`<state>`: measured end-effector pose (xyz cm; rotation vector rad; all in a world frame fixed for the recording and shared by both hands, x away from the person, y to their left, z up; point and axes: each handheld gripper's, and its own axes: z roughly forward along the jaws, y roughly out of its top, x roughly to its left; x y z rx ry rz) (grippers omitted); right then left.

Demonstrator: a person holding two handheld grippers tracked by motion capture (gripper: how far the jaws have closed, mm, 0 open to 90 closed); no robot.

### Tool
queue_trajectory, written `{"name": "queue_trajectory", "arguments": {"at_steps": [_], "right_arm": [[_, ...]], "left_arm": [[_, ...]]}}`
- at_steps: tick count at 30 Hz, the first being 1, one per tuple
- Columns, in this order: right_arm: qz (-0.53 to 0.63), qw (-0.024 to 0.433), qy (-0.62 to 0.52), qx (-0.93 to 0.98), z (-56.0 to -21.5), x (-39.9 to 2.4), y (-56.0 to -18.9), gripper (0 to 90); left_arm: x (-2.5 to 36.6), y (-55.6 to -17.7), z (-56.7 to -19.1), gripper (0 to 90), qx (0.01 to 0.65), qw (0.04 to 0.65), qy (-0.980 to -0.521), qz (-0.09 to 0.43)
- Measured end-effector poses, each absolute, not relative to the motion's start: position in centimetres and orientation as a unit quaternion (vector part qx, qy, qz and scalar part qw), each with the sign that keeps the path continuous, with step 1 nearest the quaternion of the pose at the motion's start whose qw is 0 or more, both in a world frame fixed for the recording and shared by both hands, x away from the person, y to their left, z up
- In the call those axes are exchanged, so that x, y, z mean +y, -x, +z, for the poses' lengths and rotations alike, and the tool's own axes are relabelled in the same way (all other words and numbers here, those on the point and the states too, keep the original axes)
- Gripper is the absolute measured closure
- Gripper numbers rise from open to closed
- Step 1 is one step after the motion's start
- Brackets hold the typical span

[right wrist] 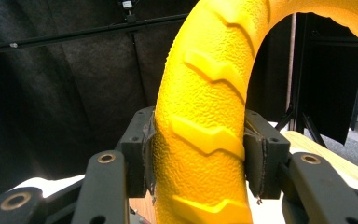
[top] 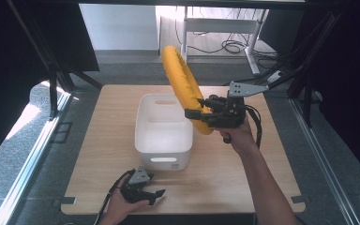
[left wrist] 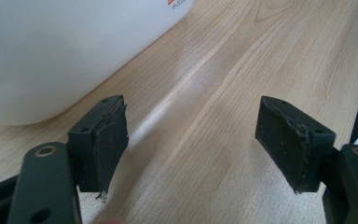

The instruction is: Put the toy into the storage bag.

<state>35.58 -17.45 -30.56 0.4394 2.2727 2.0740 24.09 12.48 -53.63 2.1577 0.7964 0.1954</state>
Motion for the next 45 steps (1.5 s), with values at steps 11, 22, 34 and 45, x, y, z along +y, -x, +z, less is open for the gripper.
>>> {"name": "queue_trajectory", "arguments": {"at_steps": [11,22,34,45], "right_arm": [[0.67,0.012,-0.134,0.73,-30.1,-16.6,-35.6,51.8],[0.674,0.007,-0.127,0.728,-29.7,-16.0,-35.5,51.8],[0.671,-0.002,-0.118,0.732,-30.0,-14.7,-35.6,51.8],[0.672,-0.01,-0.108,0.732,-30.0,-13.4,-35.5,51.7]], "left_arm": [[12.5,-24.1,-53.6,25.3,0.315,0.406,-0.854,0.077],[12.5,-24.1,-53.7,25.3,0.315,0.406,-0.854,0.076],[12.6,-24.1,-53.6,25.2,0.316,0.406,-0.854,0.077],[12.6,-24.1,-53.6,25.2,0.317,0.408,-0.853,0.077]]}}
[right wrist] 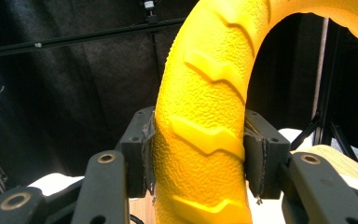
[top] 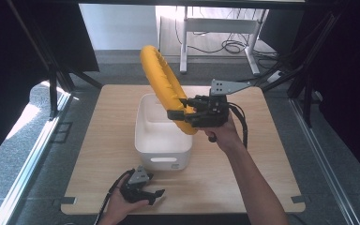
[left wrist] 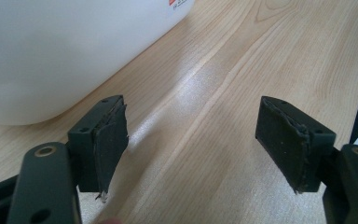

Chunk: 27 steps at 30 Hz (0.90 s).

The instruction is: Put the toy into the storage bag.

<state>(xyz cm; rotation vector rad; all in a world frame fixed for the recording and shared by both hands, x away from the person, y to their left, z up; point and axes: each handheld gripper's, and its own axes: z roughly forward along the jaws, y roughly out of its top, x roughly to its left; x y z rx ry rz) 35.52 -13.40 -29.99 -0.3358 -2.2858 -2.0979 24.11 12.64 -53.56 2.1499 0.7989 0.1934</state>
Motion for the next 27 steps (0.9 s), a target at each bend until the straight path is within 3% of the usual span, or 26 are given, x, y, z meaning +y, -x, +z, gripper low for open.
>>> {"name": "queue_trajectory", "arguments": {"at_steps": [27], "right_arm": [[-0.655,0.045,0.104,-0.747,-32.2,-11.3,-35.9,51.7]], "left_arm": [[12.6,-24.1,-53.7,25.1,0.317,0.405,-0.854,0.075]]}}
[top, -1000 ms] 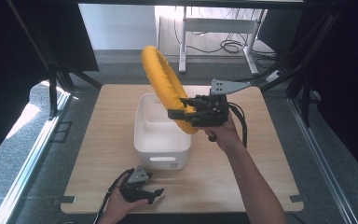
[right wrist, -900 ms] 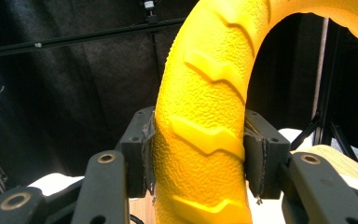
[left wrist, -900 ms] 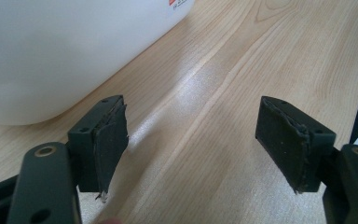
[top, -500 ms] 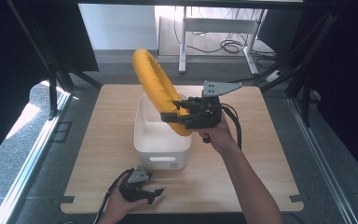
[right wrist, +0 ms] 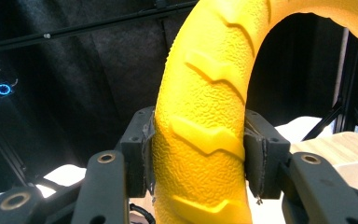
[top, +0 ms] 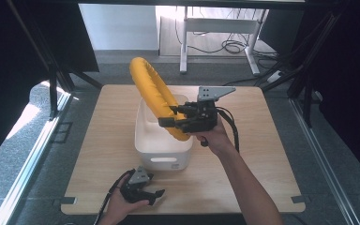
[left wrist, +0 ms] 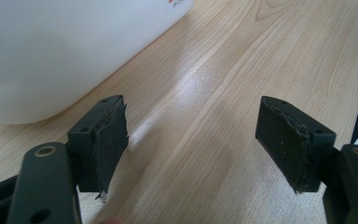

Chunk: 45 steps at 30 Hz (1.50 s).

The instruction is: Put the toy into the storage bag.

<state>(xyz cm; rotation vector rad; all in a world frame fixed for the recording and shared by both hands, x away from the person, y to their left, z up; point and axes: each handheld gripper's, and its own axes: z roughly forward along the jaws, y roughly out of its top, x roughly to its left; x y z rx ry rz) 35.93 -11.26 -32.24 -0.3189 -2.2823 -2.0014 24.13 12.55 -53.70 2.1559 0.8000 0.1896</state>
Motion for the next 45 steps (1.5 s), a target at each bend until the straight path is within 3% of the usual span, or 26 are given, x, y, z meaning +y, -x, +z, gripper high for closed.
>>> {"name": "queue_trajectory", "arguments": {"at_steps": [45], "right_arm": [[-0.611,0.07,0.119,-0.78,-36.3,-10.2,-36.9,50.7]], "left_arm": [[12.5,-24.2,-53.9,25.0,0.317,0.398,-0.858,0.073]]}}
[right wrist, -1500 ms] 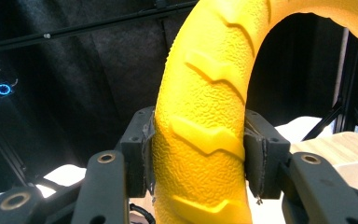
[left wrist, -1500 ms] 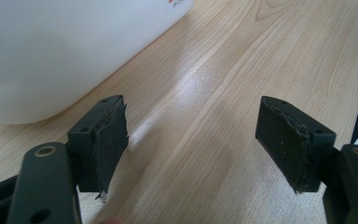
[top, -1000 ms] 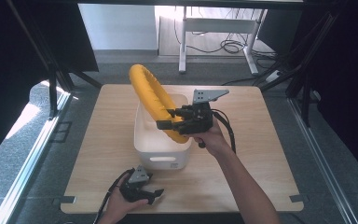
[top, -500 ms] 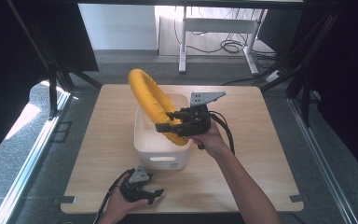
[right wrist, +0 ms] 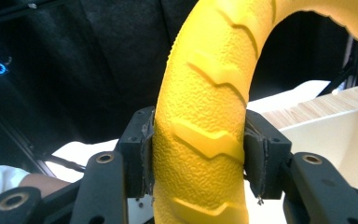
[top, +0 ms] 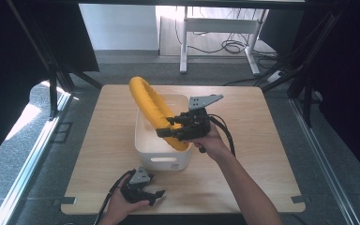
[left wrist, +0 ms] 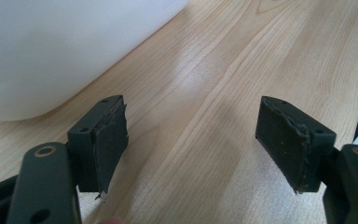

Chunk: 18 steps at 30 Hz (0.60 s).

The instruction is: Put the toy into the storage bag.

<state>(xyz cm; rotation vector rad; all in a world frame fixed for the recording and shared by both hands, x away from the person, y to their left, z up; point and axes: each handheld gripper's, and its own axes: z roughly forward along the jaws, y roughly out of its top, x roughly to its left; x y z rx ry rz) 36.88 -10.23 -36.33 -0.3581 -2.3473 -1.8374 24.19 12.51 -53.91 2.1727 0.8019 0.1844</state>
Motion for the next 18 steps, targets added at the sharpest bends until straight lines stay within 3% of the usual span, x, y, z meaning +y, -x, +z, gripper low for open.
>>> {"name": "queue_trajectory", "arguments": {"at_steps": [18], "right_arm": [[-0.6,0.028,0.135,-0.788,-38.4,-12.3,-37.5,46.6]], "left_arm": [[12.2,-24.2,-54.1,24.8,0.312,0.395,-0.862,0.065]]}}
